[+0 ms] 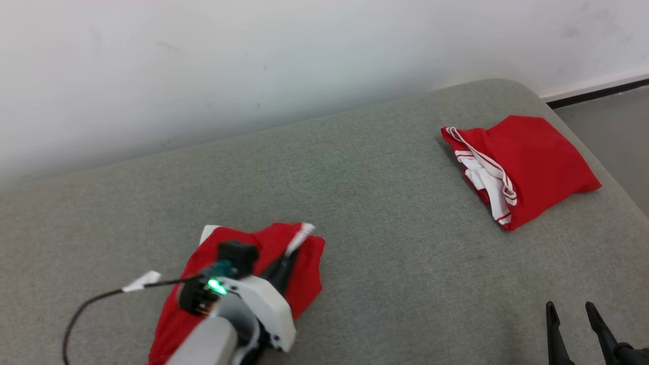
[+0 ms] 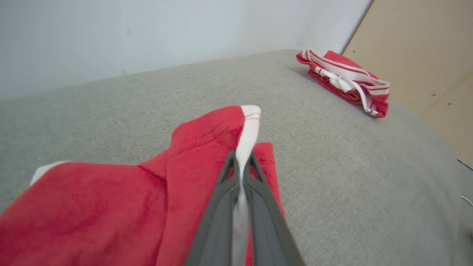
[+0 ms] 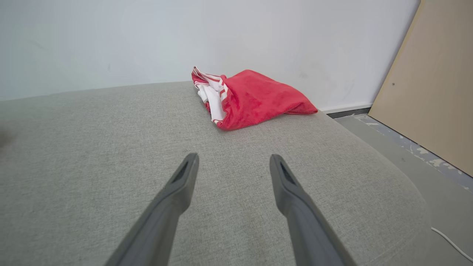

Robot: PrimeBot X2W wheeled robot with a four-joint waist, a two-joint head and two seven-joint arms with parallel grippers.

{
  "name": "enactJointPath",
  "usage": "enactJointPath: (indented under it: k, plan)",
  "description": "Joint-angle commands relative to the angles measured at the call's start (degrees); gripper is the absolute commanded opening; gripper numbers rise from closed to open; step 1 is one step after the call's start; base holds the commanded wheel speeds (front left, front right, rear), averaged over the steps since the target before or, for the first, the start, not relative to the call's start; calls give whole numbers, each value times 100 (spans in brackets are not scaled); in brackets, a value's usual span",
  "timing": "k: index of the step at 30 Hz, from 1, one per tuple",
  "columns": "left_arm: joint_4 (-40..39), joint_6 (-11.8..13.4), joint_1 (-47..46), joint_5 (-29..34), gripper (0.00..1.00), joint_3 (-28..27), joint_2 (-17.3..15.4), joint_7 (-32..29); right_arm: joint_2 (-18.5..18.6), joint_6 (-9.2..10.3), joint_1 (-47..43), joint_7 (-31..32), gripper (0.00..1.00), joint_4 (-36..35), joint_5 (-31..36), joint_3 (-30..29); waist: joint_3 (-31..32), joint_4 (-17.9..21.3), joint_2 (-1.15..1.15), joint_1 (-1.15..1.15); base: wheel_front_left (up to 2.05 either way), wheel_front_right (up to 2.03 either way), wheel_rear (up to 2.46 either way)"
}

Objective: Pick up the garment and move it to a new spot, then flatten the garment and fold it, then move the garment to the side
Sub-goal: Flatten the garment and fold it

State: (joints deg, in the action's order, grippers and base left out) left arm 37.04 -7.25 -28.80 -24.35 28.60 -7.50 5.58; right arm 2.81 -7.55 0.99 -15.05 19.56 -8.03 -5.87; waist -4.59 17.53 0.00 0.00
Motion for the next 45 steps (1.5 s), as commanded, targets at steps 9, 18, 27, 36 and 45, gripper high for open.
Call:
enactJointPath:
  k: [9, 18, 27, 36, 45]
  plan:
    - [-991, -24, 869, -61, 0, 1037, 342, -423, 19, 15, -81, -12, 100, 29, 38, 3, 128, -250, 0, 0, 0, 0, 0]
    - [-1328, -17, 1132, -520, 100, 1843, 425, 190, 20, 15, -112, -12, 100, 99, 55, 43, 193, -395, 0, 0, 0, 0, 0]
    - [-1781, 540, 1317, -384, 100, 1336, 188, 849, 19, 15, -198, -12, 100, -58, 196, -147, 379, -683, 0, 0, 0, 0, 0]
    - [-2638, 1233, 2089, -114, 100, 412, -246, 956, 19, 15, -294, -12, 100, -263, 286, -309, 598, -1278, 0, 0, 0, 0, 0]
    - [-3081, 1266, 3006, 419, 100, -327, -285, 956, 20, 15, -391, -12, 100, -332, 182, -144, 760, -1820, 0, 0, 0, 0, 0]
